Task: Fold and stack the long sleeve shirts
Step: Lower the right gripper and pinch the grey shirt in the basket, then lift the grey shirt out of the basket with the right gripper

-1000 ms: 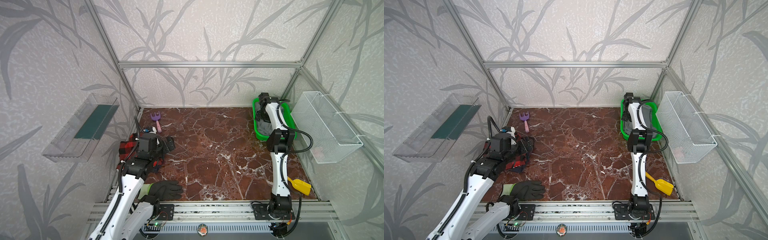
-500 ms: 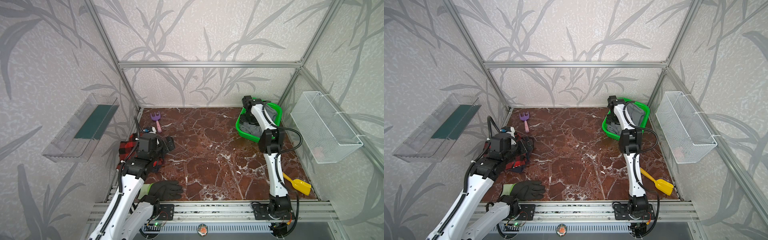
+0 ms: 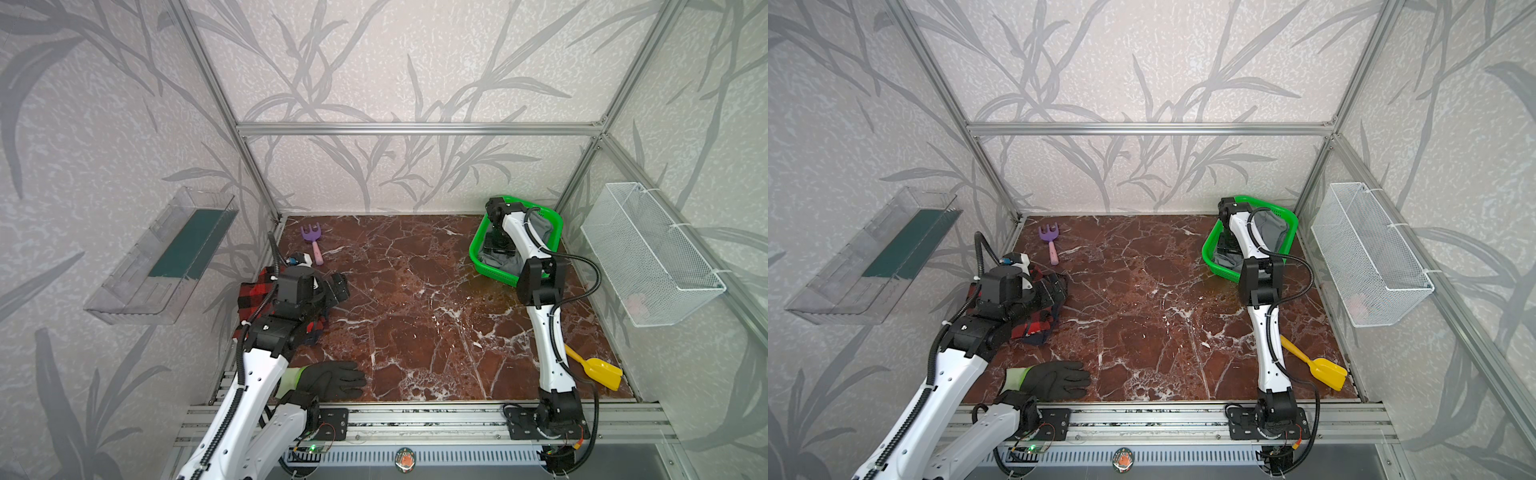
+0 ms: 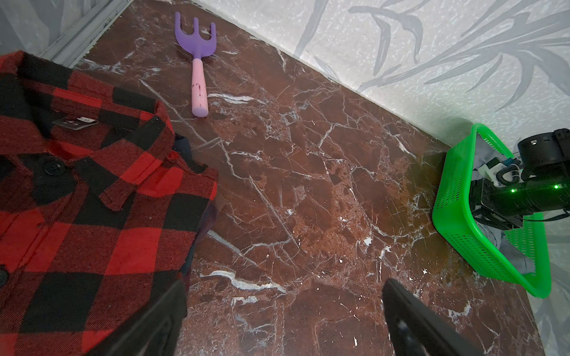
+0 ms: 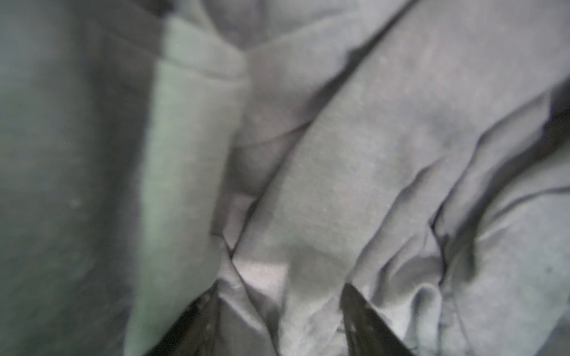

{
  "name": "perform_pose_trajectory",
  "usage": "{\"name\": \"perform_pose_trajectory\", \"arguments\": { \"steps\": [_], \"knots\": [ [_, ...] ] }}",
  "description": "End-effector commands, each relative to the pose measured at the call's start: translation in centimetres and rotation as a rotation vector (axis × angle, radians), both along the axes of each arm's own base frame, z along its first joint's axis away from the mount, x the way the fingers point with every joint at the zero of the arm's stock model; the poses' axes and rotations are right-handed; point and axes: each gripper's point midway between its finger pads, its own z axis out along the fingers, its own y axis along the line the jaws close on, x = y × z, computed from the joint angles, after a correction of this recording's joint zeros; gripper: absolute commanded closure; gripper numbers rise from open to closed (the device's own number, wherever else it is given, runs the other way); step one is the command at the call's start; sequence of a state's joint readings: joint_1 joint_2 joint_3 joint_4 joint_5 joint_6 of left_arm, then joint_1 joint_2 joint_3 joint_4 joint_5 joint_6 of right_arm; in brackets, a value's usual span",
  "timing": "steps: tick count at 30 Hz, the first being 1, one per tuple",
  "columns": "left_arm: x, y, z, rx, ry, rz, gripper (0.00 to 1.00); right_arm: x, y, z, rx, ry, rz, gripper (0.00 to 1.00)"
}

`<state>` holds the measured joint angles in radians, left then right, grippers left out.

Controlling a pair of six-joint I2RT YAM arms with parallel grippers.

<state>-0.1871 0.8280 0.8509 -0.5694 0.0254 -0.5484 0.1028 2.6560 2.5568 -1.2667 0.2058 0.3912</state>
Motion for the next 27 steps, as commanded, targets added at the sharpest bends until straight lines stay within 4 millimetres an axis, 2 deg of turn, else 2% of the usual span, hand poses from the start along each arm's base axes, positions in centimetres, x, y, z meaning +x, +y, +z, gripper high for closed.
{"name": "perform_pose_trajectory", "arguments": {
  "steps": [1, 2, 4, 6, 10, 15, 20, 24, 27],
  "knots": [
    [-0.4, 0.2, -0.8, 0.032, 0.034, -0.004, 0.01, -1.3, -0.1, -1.8, 0.000, 0.074, 0.009, 0.60],
    [-0.4, 0.2, -0.9, 0.035, 0.036, -0.006, 0.01, -1.4, -0.1, -1.5, -0.001, 0.071, 0.007, 0.69],
    [-0.3, 0.2, -1.0, 0.034, 0.040, -0.008, 0.01, -1.2, 0.0, -0.3, 0.009, 0.047, -0.001, 0.80],
    [-0.3, 0.0, -1.1, 0.031, 0.044, -0.015, 0.01, -1.0, 0.3, 1.8, 0.020, -0.001, -0.006, 0.87],
    [-0.2, -0.8, -0.6, 0.013, 0.029, -0.061, 0.01, -0.3, 1.0, 8.6, 0.042, -0.180, -0.009, 1.00],
    [-0.3, -2.5, 1.0, -0.044, -0.050, -0.149, 0.01, -0.6, 1.9, 16.9, 0.043, -0.372, 0.015, 1.00],
    [-0.5, -4.8, 3.3, -0.115, -0.157, -0.271, 0.01, -1.7, 3.1, 25.3, 0.048, -0.549, 0.056, 1.00],
    [-1.1, -5.9, 6.0, -0.144, -0.282, -0.324, 0.01, -3.5, 5.7, 33.4, 0.027, -0.724, 0.145, 1.00],
    [-1.7, -6.2, 8.5, -0.160, -0.391, -0.348, 0.01, -5.9, 8.9, 39.9, 0.073, -0.882, 0.237, 1.00]
  ]
}}
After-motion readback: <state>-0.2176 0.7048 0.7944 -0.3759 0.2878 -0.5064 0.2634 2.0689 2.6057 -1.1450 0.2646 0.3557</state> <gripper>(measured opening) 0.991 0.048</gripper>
